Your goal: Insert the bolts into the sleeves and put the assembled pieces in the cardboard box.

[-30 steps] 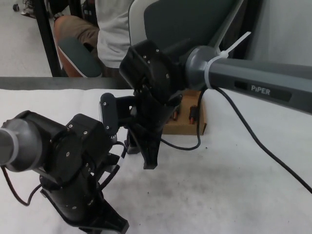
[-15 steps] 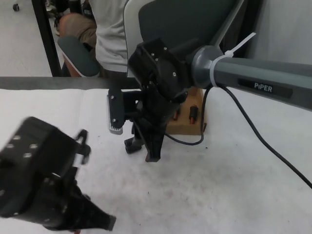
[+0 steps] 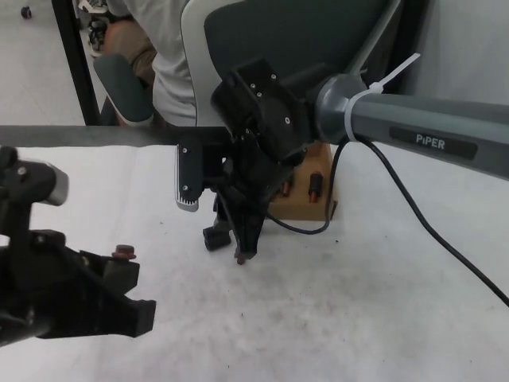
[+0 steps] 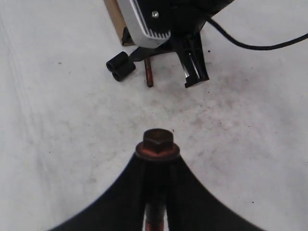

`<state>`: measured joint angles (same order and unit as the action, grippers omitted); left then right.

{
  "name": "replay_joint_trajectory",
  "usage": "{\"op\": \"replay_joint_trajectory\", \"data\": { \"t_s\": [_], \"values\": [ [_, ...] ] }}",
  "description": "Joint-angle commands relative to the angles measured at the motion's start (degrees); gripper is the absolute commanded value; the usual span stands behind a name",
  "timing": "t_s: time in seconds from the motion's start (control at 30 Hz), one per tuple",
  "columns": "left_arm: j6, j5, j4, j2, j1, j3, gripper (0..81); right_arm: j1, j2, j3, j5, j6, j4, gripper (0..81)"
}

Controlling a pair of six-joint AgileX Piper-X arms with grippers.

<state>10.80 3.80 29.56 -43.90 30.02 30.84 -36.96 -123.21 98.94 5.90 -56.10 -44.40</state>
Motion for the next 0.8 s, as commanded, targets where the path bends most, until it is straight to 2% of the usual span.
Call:
{"op": "replay_joint_trajectory", "data": {
  "t_s": [0.0, 0.77],
  "values": [
    [-0.2, -0.7, 0.8, 2.1, -0.1, -0.2, 0.8, 0.2, -0.2, 0.6, 0.4, 0.5, -0.4, 27.0],
    [-0.8, 1.0, 1.7, 2.1, -0.1, -3.1, 0.8, 0.2, -6.0, 5.7, 2.1, 2.1, -5.2, 27.0]
  ]
}}
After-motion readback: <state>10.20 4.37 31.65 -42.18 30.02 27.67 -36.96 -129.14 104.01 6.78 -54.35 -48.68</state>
